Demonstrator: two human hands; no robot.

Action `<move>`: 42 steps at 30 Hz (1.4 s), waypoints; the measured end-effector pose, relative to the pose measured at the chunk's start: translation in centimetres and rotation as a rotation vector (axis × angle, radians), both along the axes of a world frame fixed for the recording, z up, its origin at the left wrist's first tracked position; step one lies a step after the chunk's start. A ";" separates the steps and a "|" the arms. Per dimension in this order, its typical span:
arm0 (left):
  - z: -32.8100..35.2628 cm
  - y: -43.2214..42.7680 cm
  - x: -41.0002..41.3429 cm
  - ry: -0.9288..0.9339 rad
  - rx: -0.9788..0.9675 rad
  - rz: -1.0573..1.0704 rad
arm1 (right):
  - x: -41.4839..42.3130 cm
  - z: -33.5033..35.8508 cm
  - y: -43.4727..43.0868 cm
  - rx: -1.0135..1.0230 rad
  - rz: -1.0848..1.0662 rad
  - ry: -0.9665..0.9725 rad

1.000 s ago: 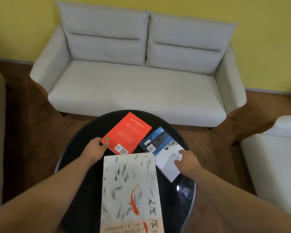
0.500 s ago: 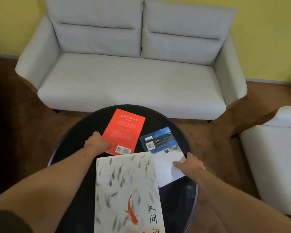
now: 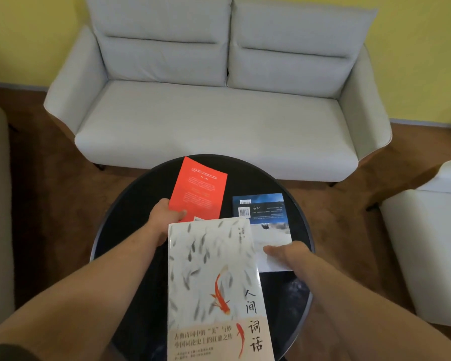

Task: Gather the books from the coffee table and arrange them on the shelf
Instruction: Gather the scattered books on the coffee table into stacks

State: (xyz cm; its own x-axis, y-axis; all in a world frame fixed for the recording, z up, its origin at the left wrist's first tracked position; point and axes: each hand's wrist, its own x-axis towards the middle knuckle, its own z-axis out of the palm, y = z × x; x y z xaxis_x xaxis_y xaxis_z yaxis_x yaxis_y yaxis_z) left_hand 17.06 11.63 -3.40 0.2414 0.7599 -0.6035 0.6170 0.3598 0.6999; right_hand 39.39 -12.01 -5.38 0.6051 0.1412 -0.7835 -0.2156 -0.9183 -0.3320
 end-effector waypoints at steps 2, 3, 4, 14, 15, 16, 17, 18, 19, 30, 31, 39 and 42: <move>0.8 -0.2 -0.7 -0.039 0.094 -0.010 | 0.1 0.3 -0.8 0.189 -0.068 0.053; 1.2 -0.1 -1.2 -0.072 0.130 -0.013 | 0.1 0.8 -1.2 0.246 -0.070 0.031; 2.0 -0.1 -1.9 -0.103 0.161 -0.008 | 0.0 1.7 -1.4 0.287 -0.054 -0.010; 13.1 -5.8 -8.7 -0.173 0.431 0.183 | -1.8 16.1 -5.5 0.496 0.024 -0.370; 13.9 -6.5 -9.4 -0.172 0.464 0.196 | -2.4 17.7 -5.6 0.564 -0.001 -0.394; 14.7 -7.2 -10.0 -0.173 0.486 0.211 | -2.9 18.9 -5.6 0.623 -0.011 -0.395; 15.3 -7.9 -10.6 -0.174 0.498 0.234 | -3.8 20.2 -5.7 0.667 -0.025 -0.362; 15.8 -8.5 -11.2 -0.181 0.506 0.259 | -4.7 21.1 -5.8 0.701 -0.035 -0.298; 16.3 -9.0 -11.8 -0.197 0.510 0.273 | -5.9 21.9 -5.9 0.732 -0.035 -0.212; 18.2 -13.1 -15.6 -0.328 0.329 0.278 | -14.9 16.4 -7.2 0.542 0.148 0.058; 18.4 -13.3 -15.8 -0.337 0.319 0.275 | -14.8 16.6 -6.9 0.513 0.191 0.005; 19.8 -14.9 -16.0 -0.591 0.097 0.347 | -15.0 17.1 -6.7 0.109 0.680 -0.209; 19.8 -15.8 -15.3 -0.703 -0.020 0.358 | -14.8 18.8 -5.9 0.160 0.646 -0.428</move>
State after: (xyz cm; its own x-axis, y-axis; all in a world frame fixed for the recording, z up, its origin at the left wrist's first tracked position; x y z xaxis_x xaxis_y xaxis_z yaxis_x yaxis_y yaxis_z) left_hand 1.73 -4.15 16.41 0.3144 0.8540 -0.4145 -0.1237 0.4697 0.8741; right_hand 24.56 -17.93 13.38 0.6094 0.6585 -0.4416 0.5200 -0.7524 -0.4044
